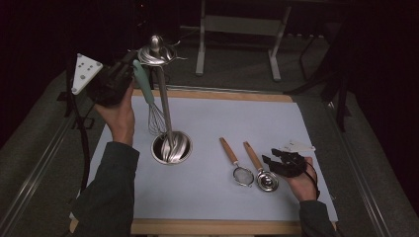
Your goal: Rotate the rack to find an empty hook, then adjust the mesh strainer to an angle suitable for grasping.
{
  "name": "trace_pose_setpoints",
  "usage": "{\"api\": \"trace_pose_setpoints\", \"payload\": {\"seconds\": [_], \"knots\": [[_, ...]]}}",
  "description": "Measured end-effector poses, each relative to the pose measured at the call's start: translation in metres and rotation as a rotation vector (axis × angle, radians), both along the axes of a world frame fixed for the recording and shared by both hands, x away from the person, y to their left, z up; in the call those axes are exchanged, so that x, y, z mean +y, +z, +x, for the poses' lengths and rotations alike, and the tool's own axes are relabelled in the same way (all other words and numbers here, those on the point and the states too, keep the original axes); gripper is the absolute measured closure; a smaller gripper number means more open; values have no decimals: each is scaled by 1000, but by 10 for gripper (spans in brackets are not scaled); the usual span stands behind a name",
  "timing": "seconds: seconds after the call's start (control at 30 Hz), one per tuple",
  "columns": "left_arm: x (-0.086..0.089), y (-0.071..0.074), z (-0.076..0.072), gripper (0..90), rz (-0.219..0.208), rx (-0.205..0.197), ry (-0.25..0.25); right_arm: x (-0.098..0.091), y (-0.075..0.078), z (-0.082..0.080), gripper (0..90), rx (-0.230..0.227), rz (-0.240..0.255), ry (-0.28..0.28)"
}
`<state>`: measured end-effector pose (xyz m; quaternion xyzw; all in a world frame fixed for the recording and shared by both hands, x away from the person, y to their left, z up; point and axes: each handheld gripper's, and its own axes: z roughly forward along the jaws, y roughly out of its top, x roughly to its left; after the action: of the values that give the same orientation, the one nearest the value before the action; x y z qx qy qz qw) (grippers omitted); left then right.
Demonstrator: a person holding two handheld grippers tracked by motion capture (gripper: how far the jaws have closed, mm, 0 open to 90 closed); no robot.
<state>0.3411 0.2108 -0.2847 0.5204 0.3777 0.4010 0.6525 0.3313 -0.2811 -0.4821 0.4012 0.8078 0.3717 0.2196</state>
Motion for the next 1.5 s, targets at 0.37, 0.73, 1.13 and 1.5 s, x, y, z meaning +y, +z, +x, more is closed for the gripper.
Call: {"api": "trace_pose_setpoints", "payload": {"seconds": [0.37,0.73,1.13,1.5], "knots": [[3,0,-1,900,-4,-6,-5,-2,-1,0,510,5,0,-2],[9,0,-15,897,45,-24,-5,-3,-1,0,508,5,-1,-5],[23,-19,-35,847,102,-30,-24,-3,0,-1,507,6,4,-7],[28,-73,-60,813,63,3,-59,-2,1,-2,505,1,2,-2]]}}
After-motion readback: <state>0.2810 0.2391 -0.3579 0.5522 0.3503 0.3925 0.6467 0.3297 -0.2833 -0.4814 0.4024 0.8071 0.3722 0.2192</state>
